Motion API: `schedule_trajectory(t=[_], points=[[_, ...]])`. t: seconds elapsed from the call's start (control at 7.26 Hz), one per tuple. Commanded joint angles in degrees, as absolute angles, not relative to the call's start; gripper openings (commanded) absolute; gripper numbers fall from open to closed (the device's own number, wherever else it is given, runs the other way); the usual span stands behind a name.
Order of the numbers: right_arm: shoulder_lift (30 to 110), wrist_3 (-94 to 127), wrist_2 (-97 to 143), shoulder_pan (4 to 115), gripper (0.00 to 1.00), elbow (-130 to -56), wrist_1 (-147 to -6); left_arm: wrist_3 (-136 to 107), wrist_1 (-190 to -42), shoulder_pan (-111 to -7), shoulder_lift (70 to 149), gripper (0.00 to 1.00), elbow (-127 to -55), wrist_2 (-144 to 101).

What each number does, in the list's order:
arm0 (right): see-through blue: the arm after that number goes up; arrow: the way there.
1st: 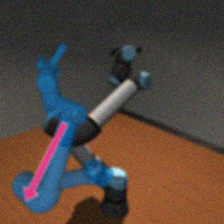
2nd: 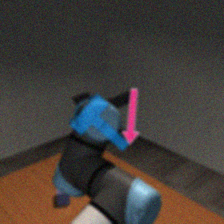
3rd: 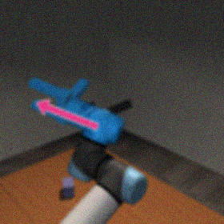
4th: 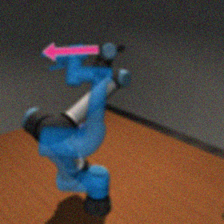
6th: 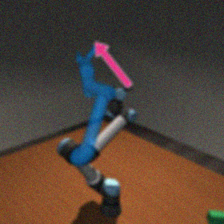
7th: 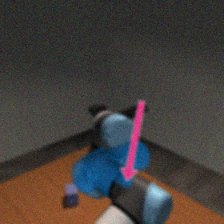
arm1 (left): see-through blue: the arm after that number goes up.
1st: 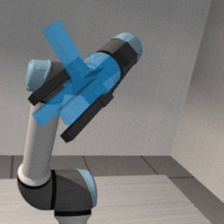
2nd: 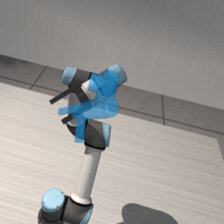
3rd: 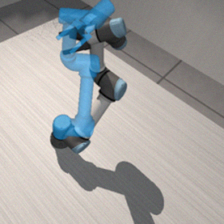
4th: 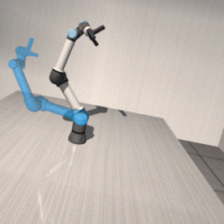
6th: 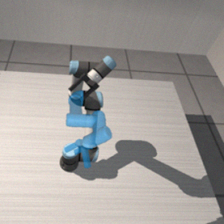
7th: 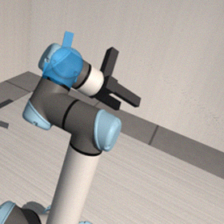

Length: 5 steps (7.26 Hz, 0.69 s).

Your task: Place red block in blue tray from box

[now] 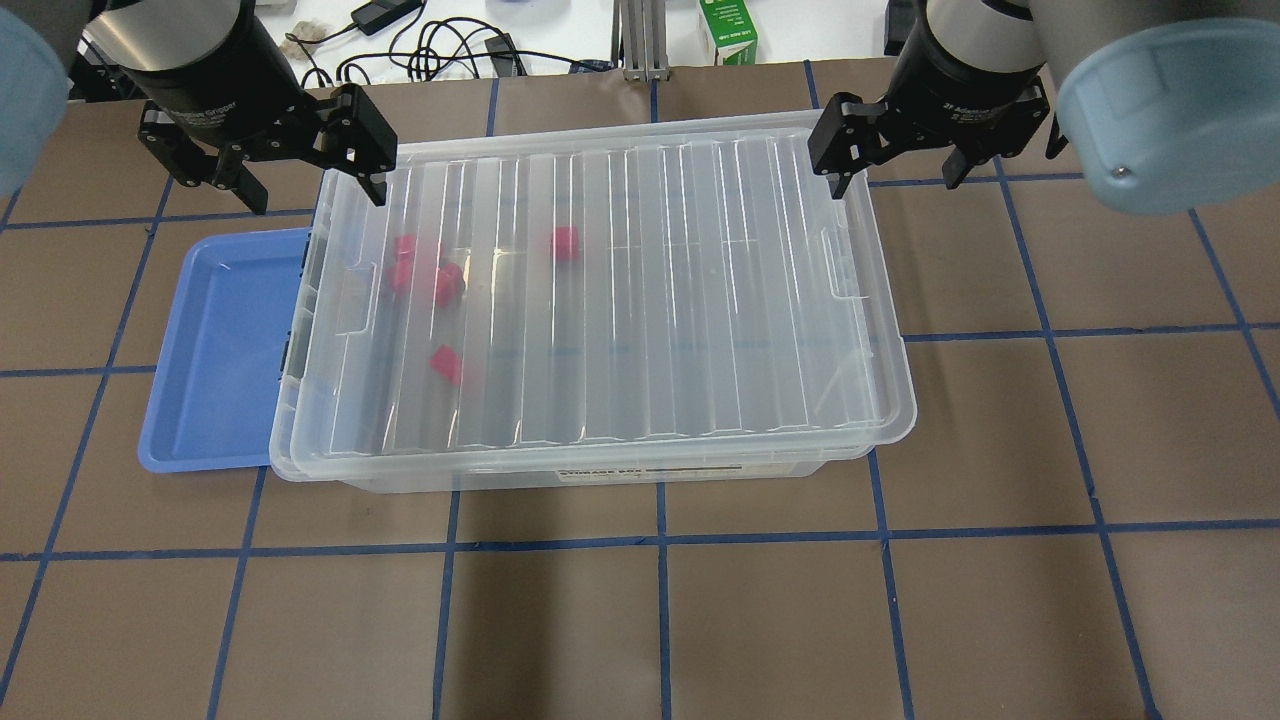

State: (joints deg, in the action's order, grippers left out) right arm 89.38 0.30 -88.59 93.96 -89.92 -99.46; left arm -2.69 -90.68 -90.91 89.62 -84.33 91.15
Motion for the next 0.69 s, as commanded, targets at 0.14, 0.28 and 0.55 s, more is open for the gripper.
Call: schedule_trajectory(t=[0.14,0.28,0.55], points=[[89.3,0.3,-88.5,94.0,1.0,-89.9,-99.7,-2.2,-91.2,-90.4,89.2,1.0,-84.0,90.7],[88.9,0.2,-88.6,93.8,1.0,-89.7,-99.8,-2.2,-91.2,-90.2,89.6,1.0,-84.0,90.4],[86.9,-2.5,-88.3,91.4,1.0,-90.0,-100.3,-2.2,-91.1,-90.4,89.7,1.0,-84.1,91.1]])
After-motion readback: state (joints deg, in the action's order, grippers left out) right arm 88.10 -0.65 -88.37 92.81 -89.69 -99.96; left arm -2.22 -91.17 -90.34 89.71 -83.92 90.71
